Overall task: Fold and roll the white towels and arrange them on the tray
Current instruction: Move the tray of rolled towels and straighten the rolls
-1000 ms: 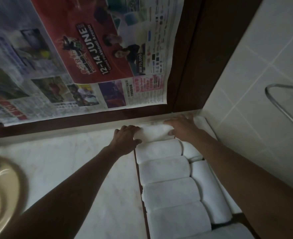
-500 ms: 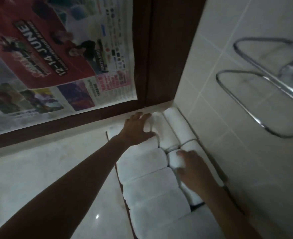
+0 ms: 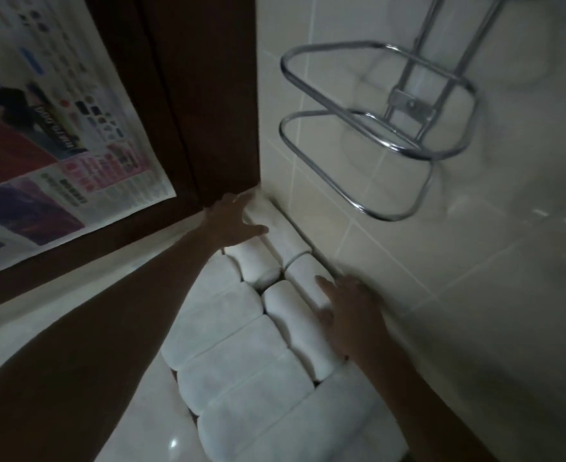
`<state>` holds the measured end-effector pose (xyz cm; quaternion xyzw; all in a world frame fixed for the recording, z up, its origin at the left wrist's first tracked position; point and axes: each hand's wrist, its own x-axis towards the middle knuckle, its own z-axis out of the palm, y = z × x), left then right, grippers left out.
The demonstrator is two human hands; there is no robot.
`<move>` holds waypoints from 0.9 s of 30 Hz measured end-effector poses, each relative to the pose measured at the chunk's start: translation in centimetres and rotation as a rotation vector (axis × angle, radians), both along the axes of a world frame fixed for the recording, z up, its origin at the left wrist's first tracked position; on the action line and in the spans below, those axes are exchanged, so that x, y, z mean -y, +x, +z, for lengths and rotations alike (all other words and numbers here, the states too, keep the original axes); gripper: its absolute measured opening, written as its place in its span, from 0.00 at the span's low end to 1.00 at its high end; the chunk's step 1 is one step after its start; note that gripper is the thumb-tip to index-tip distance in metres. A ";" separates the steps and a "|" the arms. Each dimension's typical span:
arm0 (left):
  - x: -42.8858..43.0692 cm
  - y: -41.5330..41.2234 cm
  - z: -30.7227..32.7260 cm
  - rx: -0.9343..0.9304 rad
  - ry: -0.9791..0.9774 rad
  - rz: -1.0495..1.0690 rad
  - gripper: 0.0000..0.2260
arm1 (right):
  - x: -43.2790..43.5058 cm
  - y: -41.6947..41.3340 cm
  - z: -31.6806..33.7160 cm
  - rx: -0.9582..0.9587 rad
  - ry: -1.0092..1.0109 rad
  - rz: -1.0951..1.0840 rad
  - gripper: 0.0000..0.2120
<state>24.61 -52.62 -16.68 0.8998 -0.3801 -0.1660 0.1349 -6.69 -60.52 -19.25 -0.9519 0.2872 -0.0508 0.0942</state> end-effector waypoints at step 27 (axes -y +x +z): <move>1.8 -3.4 -0.1 0.050 0.010 -0.088 0.40 | 0.1 -3.0 -0.9 0.115 -0.023 0.027 0.33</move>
